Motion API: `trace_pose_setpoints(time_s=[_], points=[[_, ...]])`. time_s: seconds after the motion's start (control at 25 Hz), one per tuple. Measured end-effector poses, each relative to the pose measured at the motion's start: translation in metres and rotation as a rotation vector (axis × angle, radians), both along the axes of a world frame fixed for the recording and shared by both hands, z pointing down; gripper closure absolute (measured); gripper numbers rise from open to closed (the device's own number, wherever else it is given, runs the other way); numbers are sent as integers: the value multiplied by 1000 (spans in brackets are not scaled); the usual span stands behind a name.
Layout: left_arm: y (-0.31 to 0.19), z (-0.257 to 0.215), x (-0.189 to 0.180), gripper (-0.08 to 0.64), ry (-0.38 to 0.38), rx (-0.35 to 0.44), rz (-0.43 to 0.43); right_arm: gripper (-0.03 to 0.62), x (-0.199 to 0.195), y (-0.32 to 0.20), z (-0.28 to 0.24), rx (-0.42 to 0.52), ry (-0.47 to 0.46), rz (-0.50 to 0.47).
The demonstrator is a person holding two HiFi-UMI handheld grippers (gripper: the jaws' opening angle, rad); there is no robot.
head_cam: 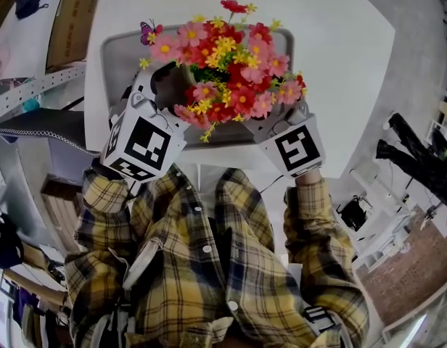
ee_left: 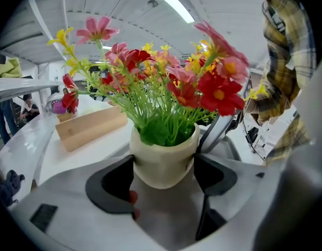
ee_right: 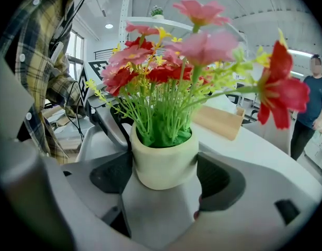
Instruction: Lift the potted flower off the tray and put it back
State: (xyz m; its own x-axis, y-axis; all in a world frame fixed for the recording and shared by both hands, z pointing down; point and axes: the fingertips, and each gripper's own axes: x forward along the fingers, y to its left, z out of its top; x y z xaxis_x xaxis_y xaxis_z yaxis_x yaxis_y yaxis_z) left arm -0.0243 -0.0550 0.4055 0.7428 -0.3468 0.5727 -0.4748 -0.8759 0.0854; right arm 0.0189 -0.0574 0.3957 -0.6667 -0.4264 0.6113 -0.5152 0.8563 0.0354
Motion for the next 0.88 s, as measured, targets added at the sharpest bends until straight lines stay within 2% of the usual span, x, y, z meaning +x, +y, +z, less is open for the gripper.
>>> trace_pose_setpoints(time_s=[0.4, 0.88], points=[[0, -6, 3, 187, 31, -15, 5, 218, 2, 4, -4, 14, -38, 10], [-6, -5, 6, 187, 44, 32, -5, 218, 4, -2, -5, 82, -43, 7]])
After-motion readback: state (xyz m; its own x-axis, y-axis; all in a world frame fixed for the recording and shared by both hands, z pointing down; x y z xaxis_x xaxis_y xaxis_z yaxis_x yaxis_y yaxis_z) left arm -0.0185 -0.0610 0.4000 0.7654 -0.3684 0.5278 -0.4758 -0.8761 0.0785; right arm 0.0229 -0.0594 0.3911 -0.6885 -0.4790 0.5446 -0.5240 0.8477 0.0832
